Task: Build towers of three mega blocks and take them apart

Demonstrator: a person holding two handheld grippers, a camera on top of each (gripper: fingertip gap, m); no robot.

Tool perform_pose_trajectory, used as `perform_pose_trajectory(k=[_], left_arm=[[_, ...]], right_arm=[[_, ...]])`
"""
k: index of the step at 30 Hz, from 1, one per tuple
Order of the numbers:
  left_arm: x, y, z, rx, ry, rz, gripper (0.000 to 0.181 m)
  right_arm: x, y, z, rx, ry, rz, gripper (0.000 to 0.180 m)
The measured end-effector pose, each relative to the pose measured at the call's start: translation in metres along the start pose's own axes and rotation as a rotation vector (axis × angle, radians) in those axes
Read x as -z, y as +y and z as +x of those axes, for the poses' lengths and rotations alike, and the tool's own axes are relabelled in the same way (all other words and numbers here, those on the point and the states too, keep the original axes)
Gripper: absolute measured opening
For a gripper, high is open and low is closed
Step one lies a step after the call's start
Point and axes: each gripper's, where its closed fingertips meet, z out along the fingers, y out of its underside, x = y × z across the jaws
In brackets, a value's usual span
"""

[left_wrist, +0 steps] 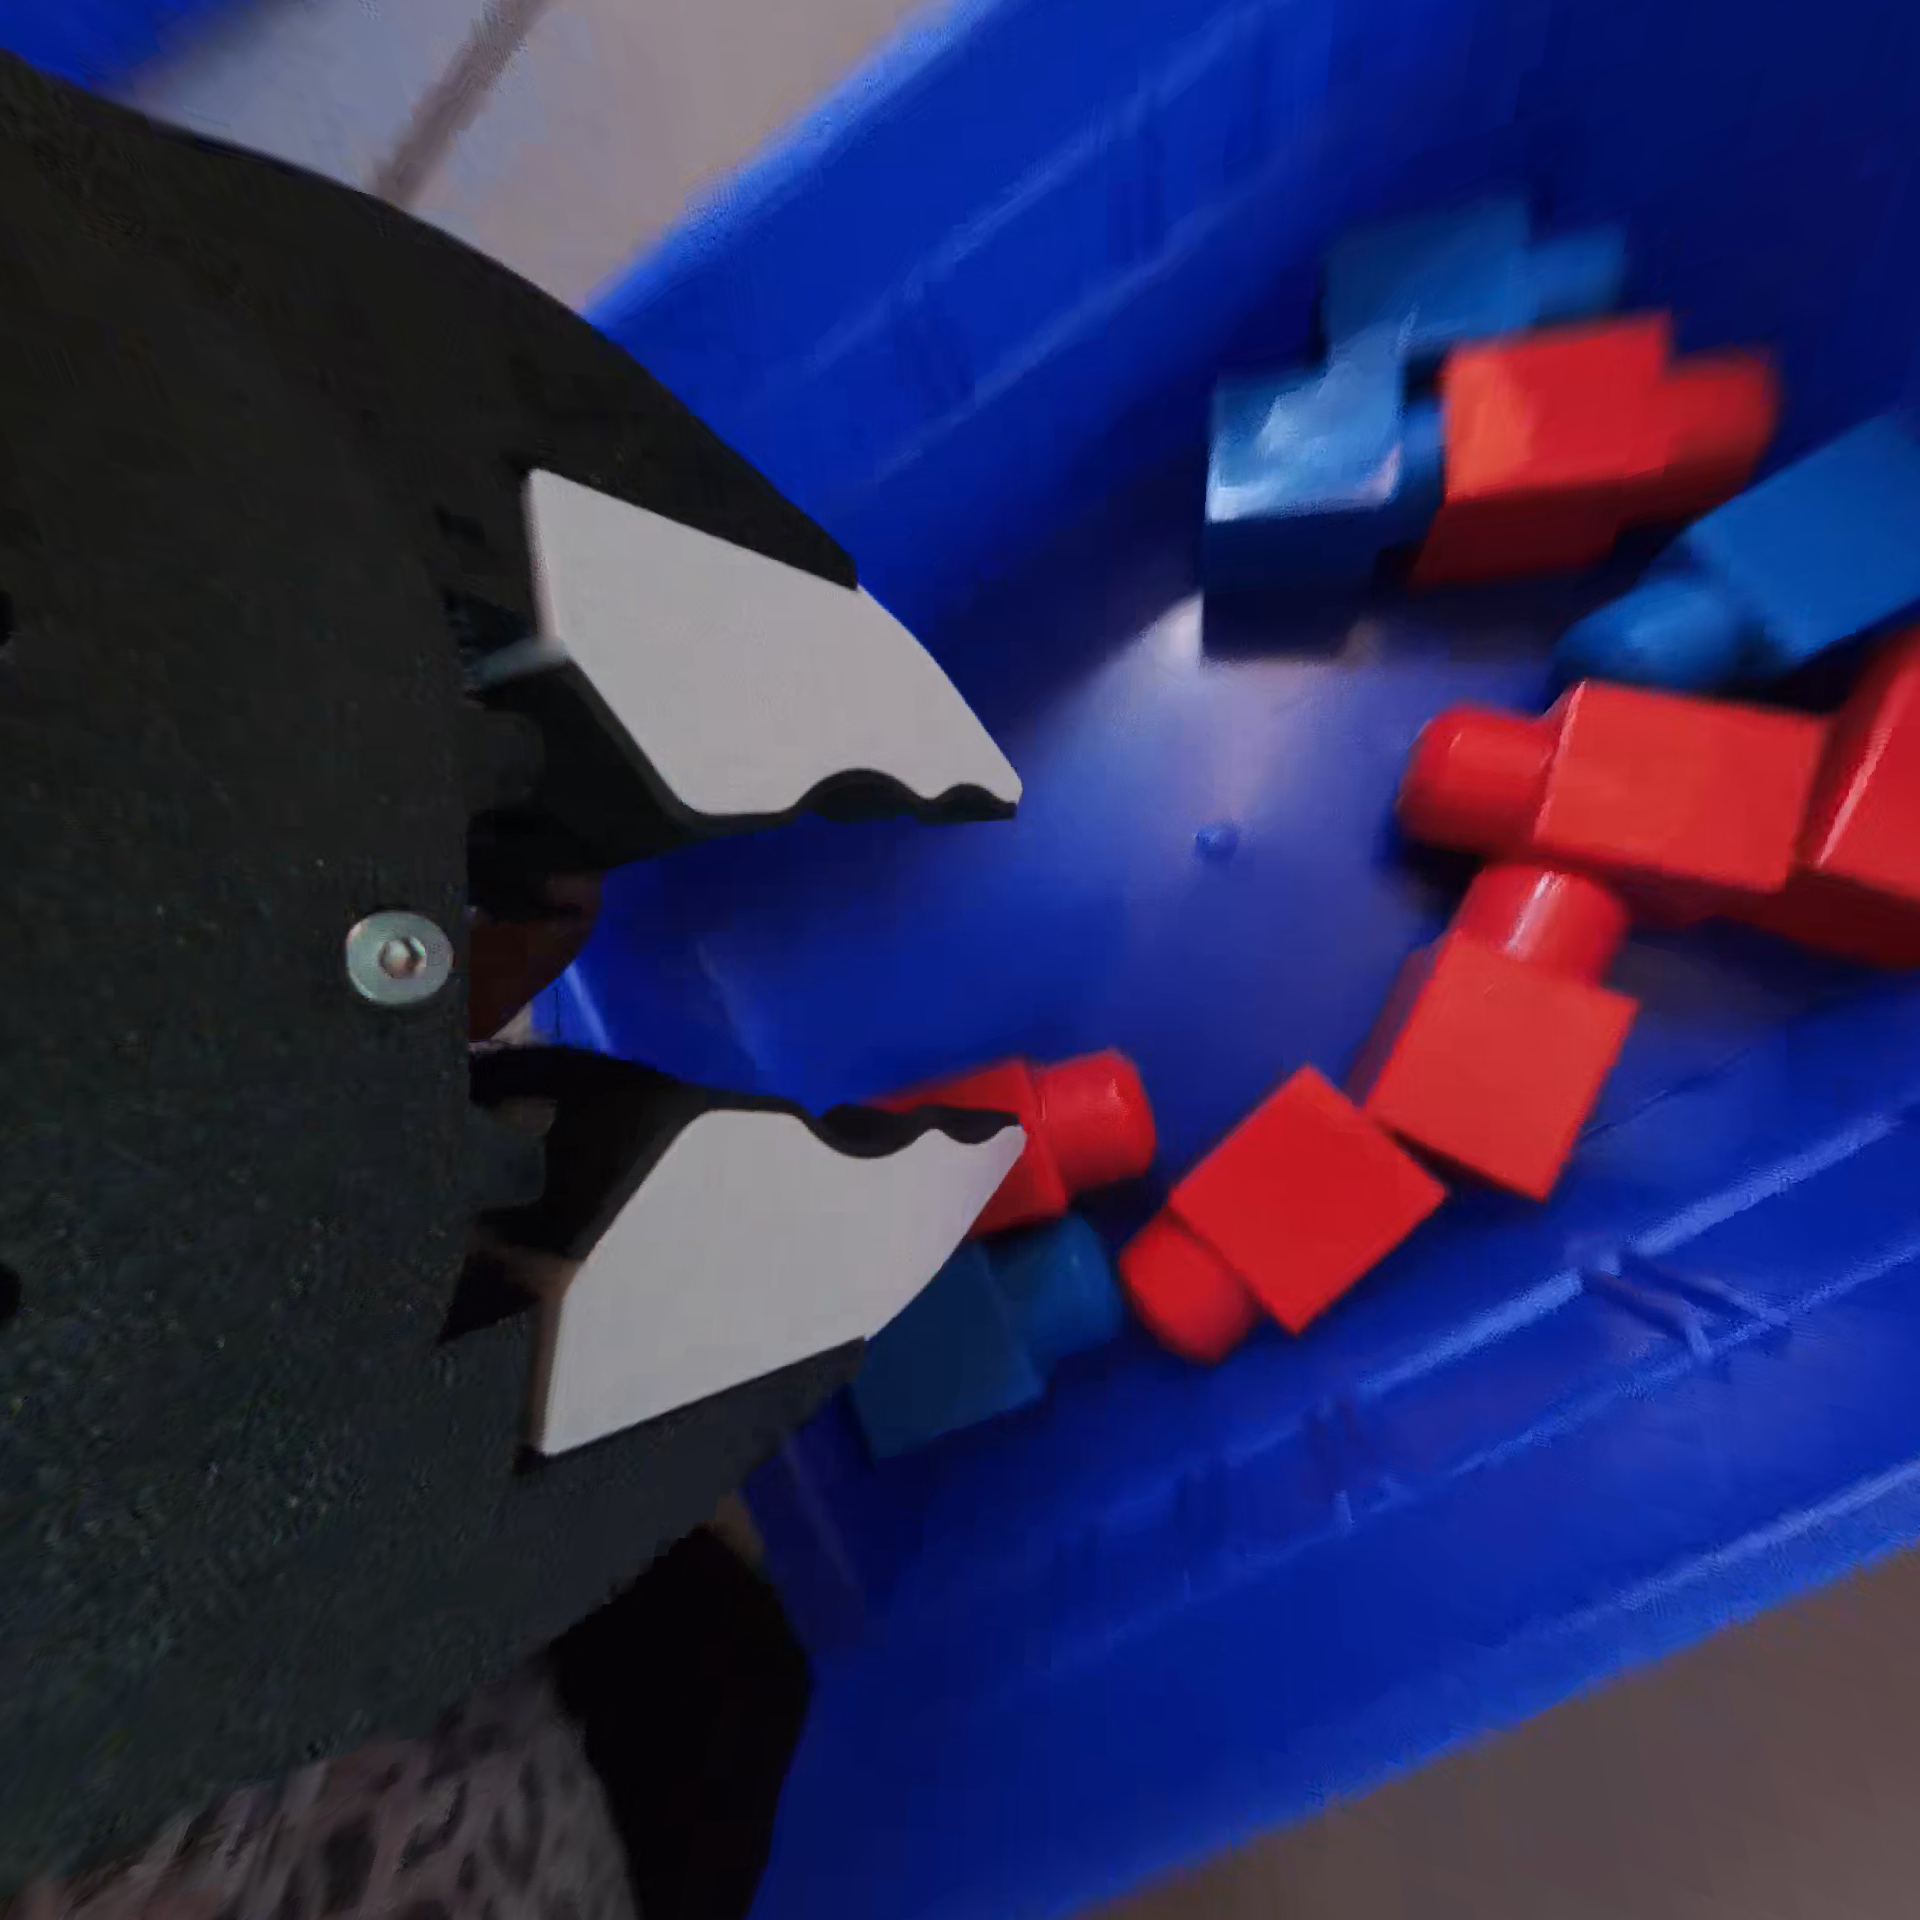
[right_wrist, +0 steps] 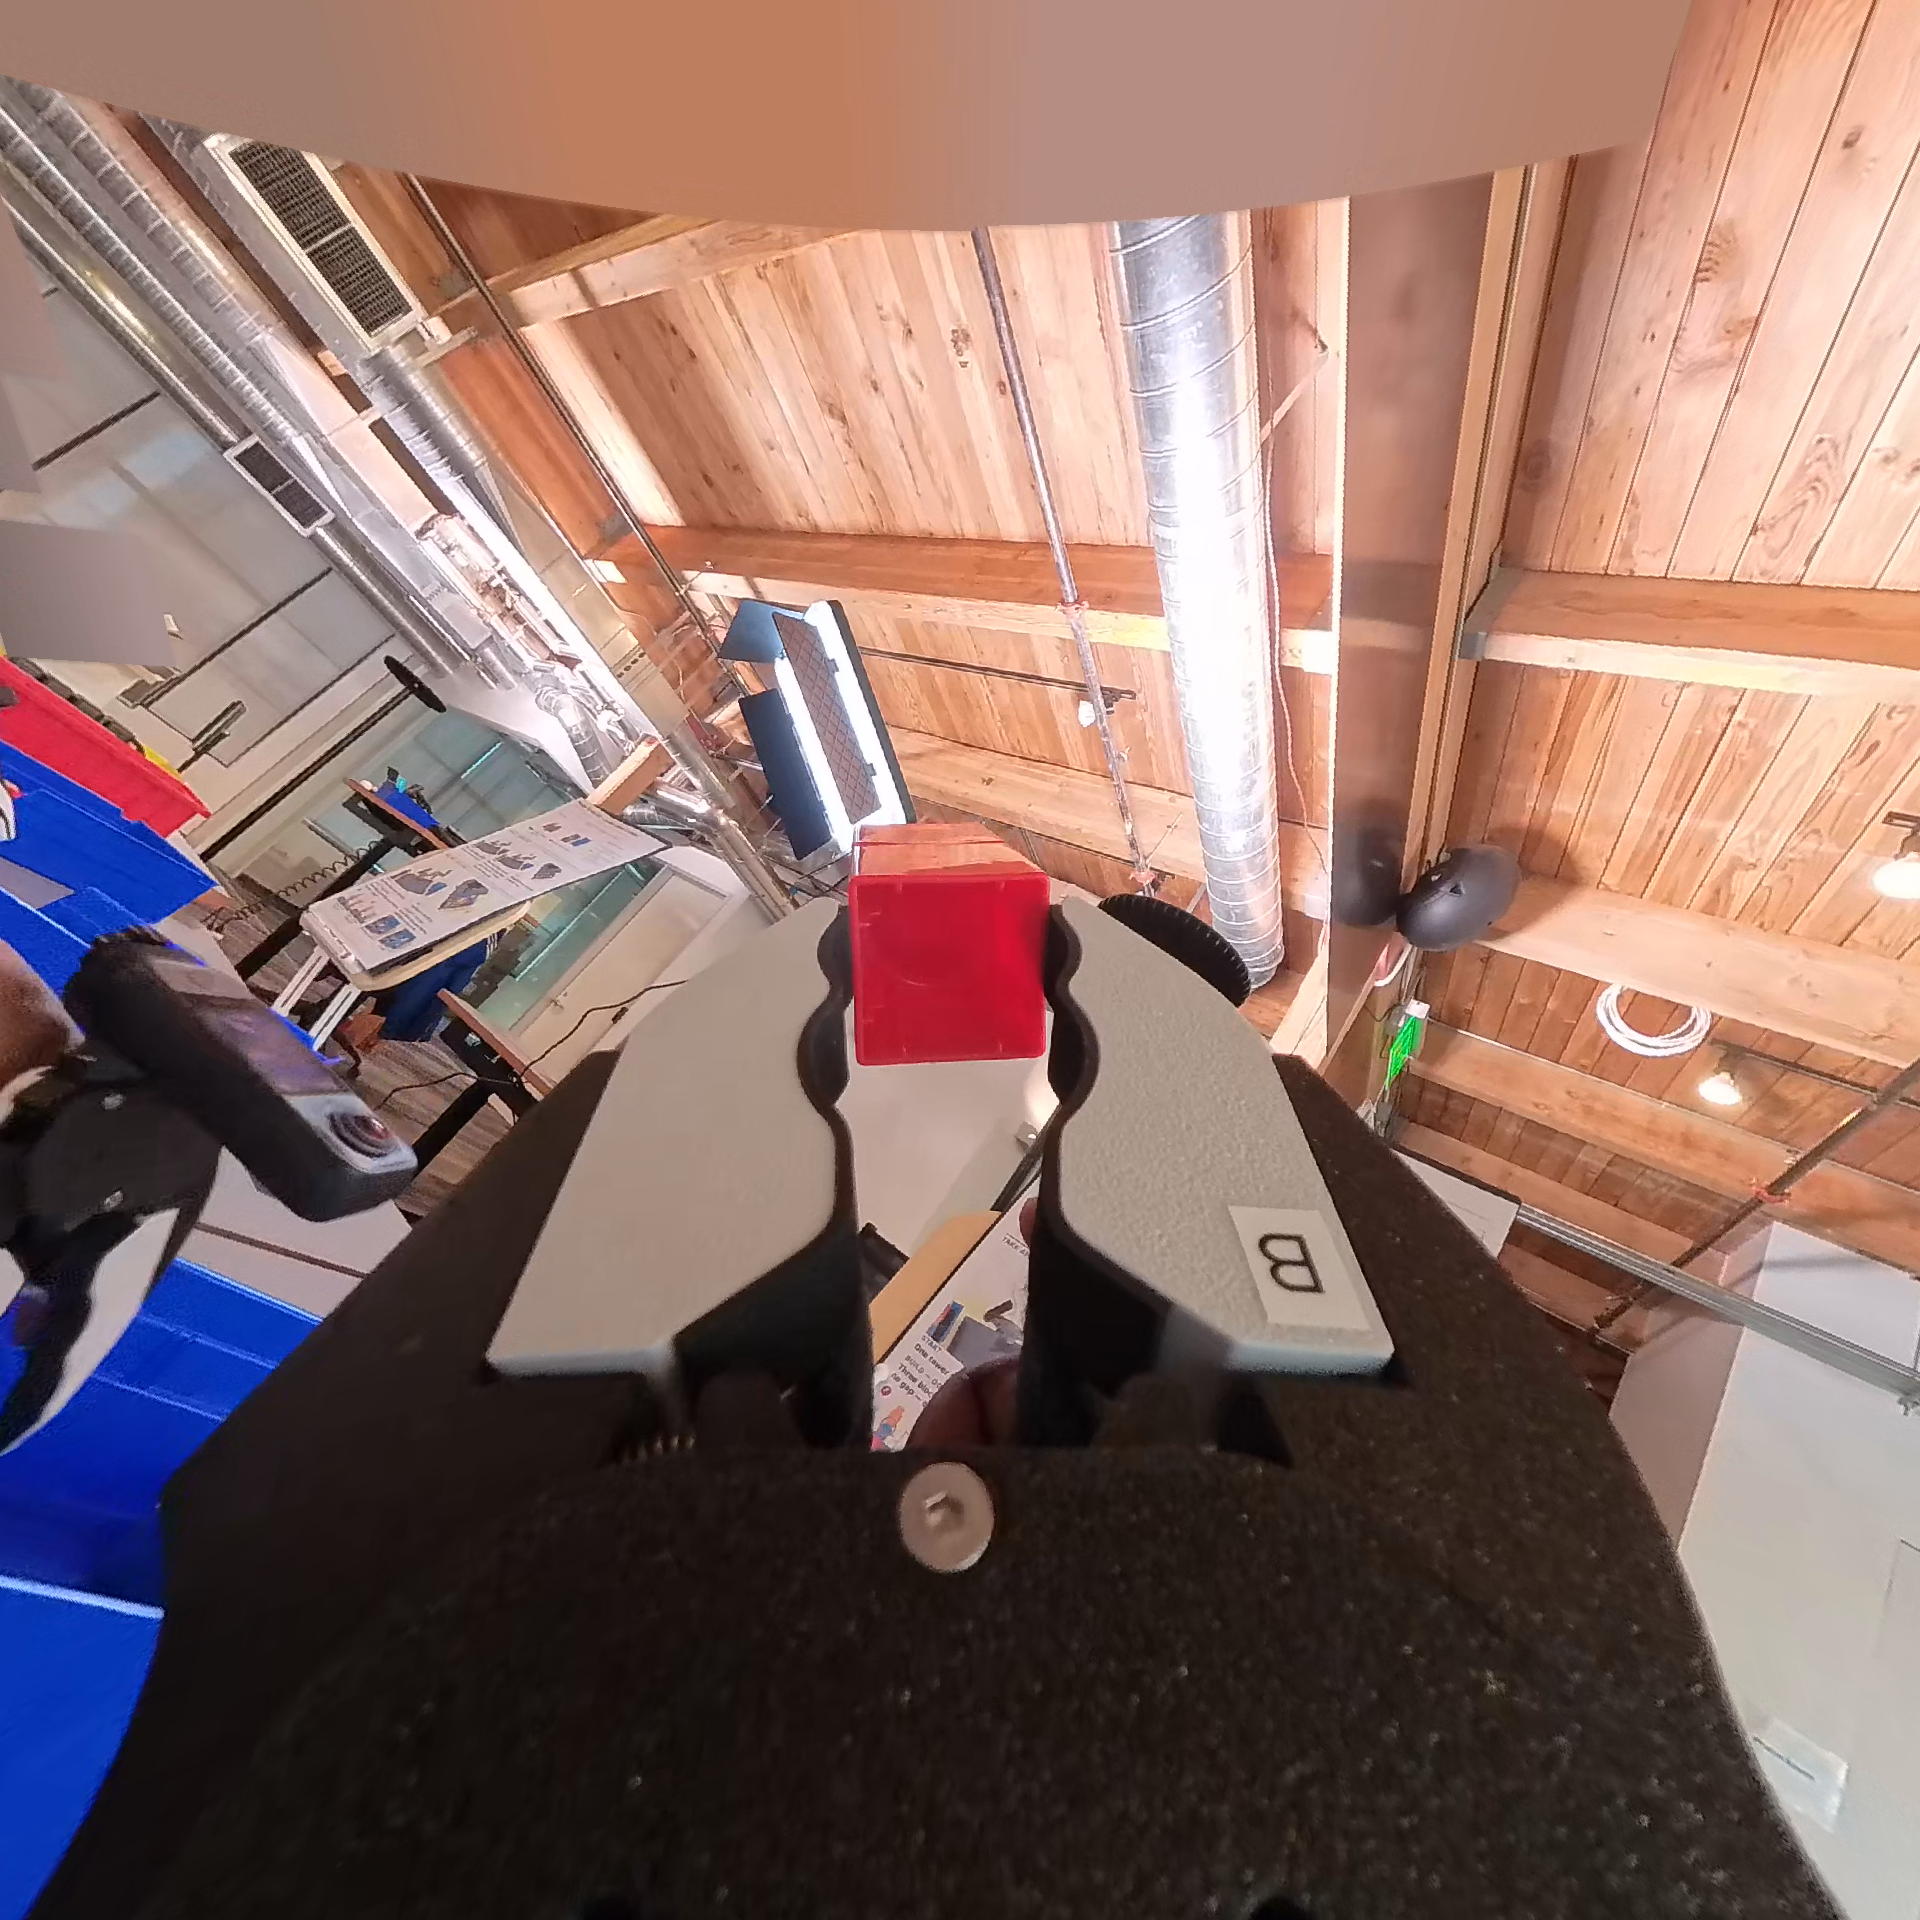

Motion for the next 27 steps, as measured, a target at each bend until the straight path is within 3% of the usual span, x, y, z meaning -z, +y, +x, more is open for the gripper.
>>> perform_pose_trajectory(k=[1,3,8,12,17,21,24,27], left_arm=[[-0.001,0.000,0.015,0.076,0.126,-0.013,0.053],[0.002,-0.005,0.026,0.140,0.229,0.017,0.056],[-0.008,0.010,0.020,0.188,0.204,-0.078,0.053],[-0.022,0.013,0.028,0.207,0.282,-0.126,0.054],[-0.036,0.019,0.022,0.202,0.267,-0.174,0.040],[-0.044,0.019,0.011,0.241,0.240,-0.167,0.037],[-0.045,0.012,0.009,0.241,0.255,-0.094,0.036],[-0.038,0.008,0.005,0.254,0.240,-0.044,0.036]], right_arm=[[0.000,0.000,0.000,0.002,0.000,0.000,0.035],[0.000,0.000,0.001,0.008,0.002,-0.003,0.035],[0.001,0.000,0.002,0.009,0.008,-0.004,0.035],[0.000,0.000,0.001,0.028,0.006,-0.011,0.035],[0.001,-0.001,0.003,0.028,0.012,-0.011,0.034],[0.004,-0.003,0.010,0.019,0.065,0.006,0.000],[0.002,0.020,-0.009,-0.091,-0.107,-0.120,0.000],[0.004,0.041,-0.018,-0.157,-0.157,-0.185,0.000]])
